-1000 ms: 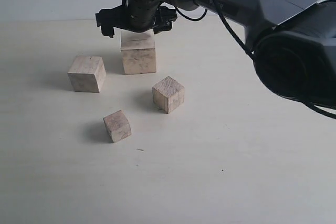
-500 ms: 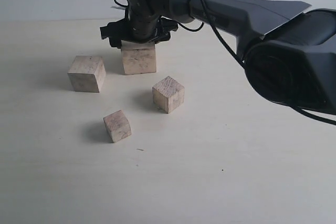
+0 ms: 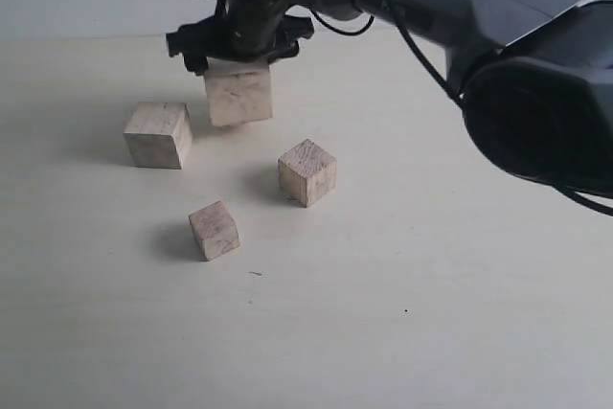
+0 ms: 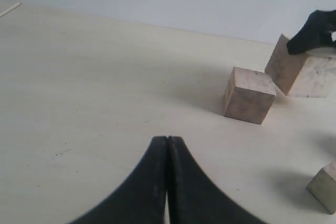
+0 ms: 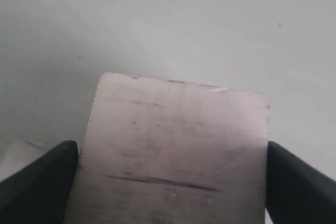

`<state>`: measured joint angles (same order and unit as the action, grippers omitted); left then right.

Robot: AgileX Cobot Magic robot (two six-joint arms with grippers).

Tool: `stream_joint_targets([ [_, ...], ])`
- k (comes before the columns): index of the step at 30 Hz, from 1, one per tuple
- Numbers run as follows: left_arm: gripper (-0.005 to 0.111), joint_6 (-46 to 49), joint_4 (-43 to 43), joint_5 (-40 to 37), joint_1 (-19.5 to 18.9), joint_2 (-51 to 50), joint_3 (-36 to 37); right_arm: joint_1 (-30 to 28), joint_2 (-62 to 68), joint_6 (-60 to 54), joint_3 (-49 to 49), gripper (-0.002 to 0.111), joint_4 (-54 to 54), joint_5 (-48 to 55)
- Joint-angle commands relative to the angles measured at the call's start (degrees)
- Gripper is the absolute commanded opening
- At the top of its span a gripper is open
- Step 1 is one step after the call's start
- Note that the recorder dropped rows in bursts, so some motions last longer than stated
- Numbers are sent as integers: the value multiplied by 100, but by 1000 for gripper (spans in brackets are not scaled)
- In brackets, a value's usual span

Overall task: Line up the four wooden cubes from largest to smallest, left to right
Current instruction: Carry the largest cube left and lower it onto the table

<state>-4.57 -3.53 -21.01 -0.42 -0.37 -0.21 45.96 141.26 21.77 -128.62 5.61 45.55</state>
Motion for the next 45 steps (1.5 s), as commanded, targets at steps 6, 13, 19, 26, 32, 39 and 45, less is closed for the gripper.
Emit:
stream_joint_targets([
  [6, 0, 18, -30, 35, -10, 37, 21, 212, -625, -2919, -42, 0, -3142, -705],
  [13, 0, 18, -30, 35, -10, 37, 21, 757, -494, -4122, -42, 0, -3880, -667],
  [19, 0, 18, -30, 35, -10, 37, 21, 1040, -222, -4126, -42, 0, -3931, -667],
  [26, 0, 18, -30, 35, -10, 37, 21, 1072, 133, -4126, -42, 0, -4103, -957],
  [32, 0, 18, -30, 35, -10, 37, 21, 1072, 306, -3747, -42, 0, -3879, -1210],
  [39, 0, 18, -30, 35, -10, 37, 21, 1037, 333, -618, -42, 0, -1008, -887],
  [45, 0, 18, -30, 35, -10, 37, 21, 1023, 299, 345, -42, 0, -209, -195],
])
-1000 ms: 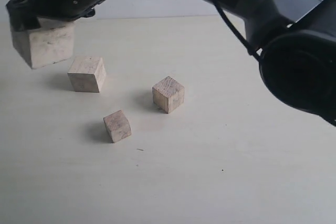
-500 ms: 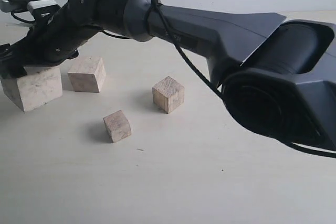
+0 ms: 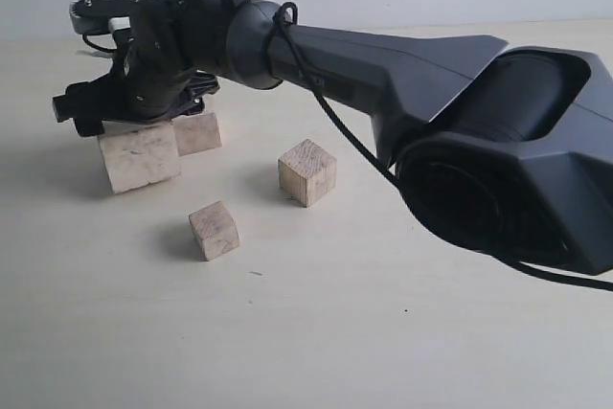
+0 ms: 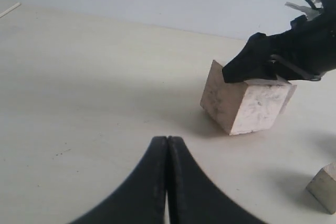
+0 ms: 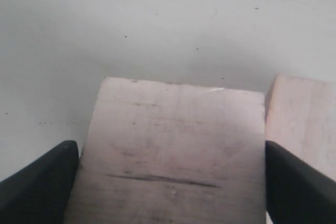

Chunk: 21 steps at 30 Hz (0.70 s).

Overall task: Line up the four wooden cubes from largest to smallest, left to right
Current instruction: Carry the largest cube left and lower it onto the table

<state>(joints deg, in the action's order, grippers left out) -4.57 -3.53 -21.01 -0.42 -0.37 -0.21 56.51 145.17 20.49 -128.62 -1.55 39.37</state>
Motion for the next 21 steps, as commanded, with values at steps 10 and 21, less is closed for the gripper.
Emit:
stream_joint_targets([
  [10, 0, 18, -30, 35, -10, 37, 21, -32, -239, 1828, -42, 0, 1561, 1285],
  [21, 0, 18, -30, 35, -10, 37, 21, 8, -239, 2878, -42, 0, 1540, 1015],
])
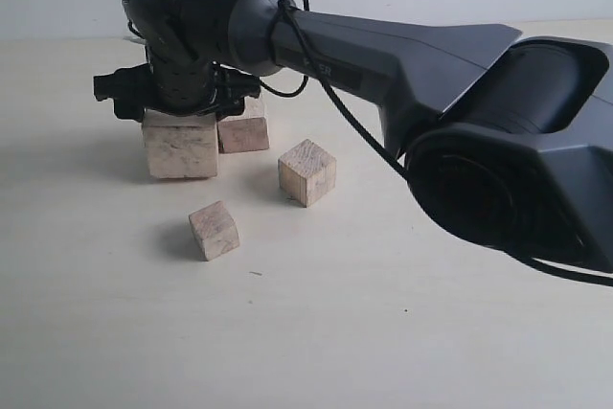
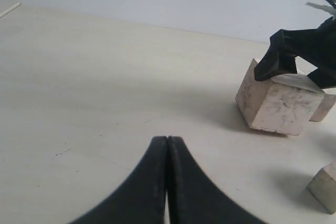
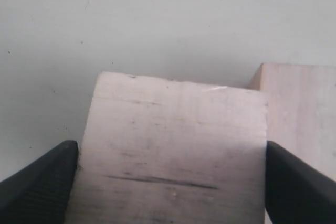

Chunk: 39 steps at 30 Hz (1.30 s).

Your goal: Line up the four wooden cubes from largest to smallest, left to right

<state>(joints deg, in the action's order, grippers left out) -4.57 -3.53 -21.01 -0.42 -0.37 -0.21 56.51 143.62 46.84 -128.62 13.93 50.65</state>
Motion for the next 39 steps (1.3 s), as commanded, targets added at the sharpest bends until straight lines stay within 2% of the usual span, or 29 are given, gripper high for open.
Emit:
stream_joint_targets([
  [1, 0, 18, -30, 35, -10, 37, 21, 8, -84, 243, -42, 0, -8, -113],
  [17, 0, 18, -30, 35, -10, 37, 21, 8, -84, 269, -42, 1, 2, -189],
  [25, 0, 18, -30, 35, -10, 37, 21, 8, -84, 280, -42, 20, 2, -556],
  [32, 0, 18, -30, 35, -10, 37, 21, 8, -84, 268, -42, 35, 374, -384],
  [35, 0, 18, -30, 35, -10, 37, 21, -4, -84, 268, -42, 45, 574, -345],
  [39, 0, 18, -30, 35, -10, 37, 21, -4, -84, 268, -42, 62, 590, -360],
])
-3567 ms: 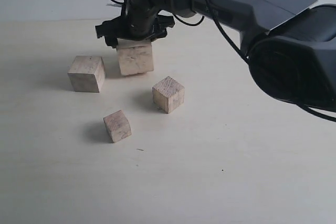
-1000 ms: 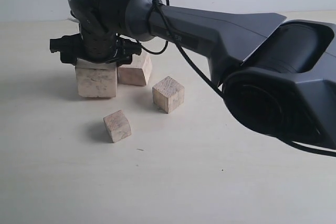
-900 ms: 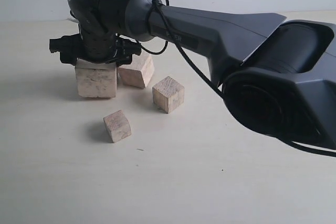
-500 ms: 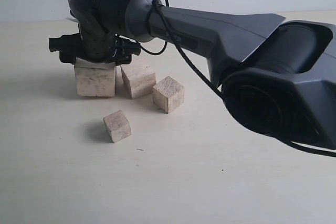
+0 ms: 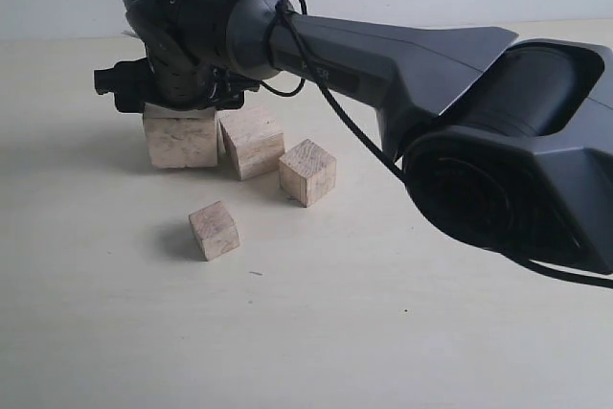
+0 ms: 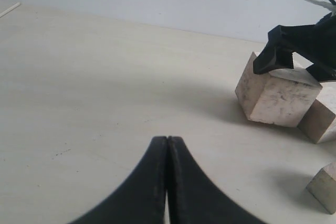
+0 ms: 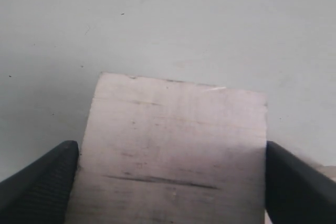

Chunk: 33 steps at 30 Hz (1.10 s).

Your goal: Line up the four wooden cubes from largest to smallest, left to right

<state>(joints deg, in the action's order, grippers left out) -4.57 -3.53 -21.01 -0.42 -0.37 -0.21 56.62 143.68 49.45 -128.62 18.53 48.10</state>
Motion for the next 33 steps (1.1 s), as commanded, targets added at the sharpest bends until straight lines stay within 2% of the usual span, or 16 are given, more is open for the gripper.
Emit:
stream_joint_targets([
  [1, 0, 18, -30, 35, -10, 37, 21, -14, -90, 7, -42, 66, 91, -104],
  [3, 0, 18, -30, 35, -10, 37, 21, -14, -90, 7, -42, 74, 4, -104],
  [6, 0, 18, -30, 35, -10, 37, 21, -14, -90, 7, -42, 80, -192, -104],
  [14, 0, 18, -30, 35, -10, 37, 21, -1, -90, 7, -42, 81, -322, -104],
  [20, 0, 18, -30, 35, -10, 37, 21, -1, -90, 7, -42, 81, 484, -104],
  [25, 0, 18, -30, 35, -10, 37, 21, -1, -90, 7, -42, 81, 310, -137],
  [33, 0, 18, -30, 35, -10, 37, 21, -1, -90, 7, -42, 94, 133, -163],
])
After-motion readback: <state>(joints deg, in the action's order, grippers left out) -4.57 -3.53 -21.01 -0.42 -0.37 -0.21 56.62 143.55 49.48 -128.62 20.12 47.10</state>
